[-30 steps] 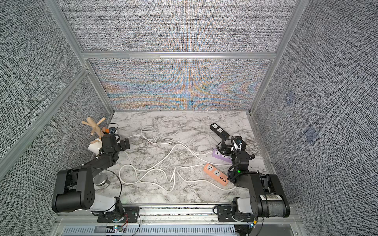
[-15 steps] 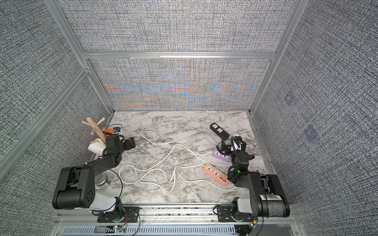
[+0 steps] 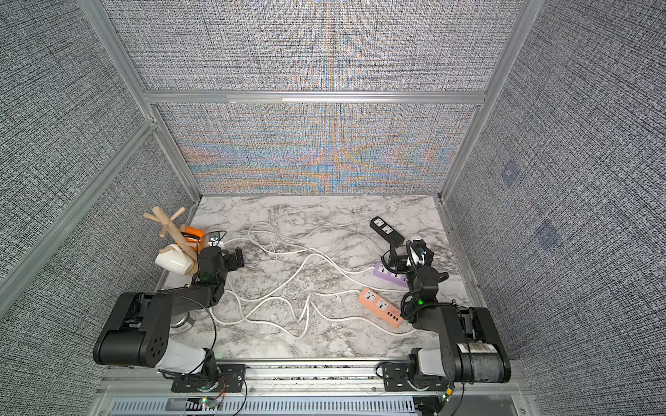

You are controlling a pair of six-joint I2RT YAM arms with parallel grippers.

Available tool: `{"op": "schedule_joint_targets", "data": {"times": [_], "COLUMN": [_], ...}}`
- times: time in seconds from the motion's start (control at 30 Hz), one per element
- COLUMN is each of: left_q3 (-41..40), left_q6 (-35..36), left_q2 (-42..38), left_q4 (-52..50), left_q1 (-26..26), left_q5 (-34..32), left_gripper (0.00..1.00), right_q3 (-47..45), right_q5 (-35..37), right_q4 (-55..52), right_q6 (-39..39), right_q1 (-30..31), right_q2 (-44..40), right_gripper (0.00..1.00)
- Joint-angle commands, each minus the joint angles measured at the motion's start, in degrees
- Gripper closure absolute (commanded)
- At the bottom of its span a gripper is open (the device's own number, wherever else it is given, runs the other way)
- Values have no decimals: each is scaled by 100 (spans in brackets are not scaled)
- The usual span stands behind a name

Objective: Unwrap the cord wrapped around the power strip
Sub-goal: Reset both arms

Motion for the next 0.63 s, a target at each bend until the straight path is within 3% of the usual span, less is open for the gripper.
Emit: {"op": "schedule_joint_targets", "data": {"times": [0.0, 0.6], "left_q3": [18, -1], "left_q6": [-52, -52], "left_q2": [-33, -53], "left_q4": [61, 78], "left_q1": [5, 14], "left_q5": [-67, -68], "left_gripper": [0, 0], "right_q3": [29, 70], "right_q5": [30, 579], "right_q4": [243, 153], "right_q6": [-56, -161], "right_q1": [1, 253], "right_q2": [-5, -9], "right_gripper": [2, 2]}}
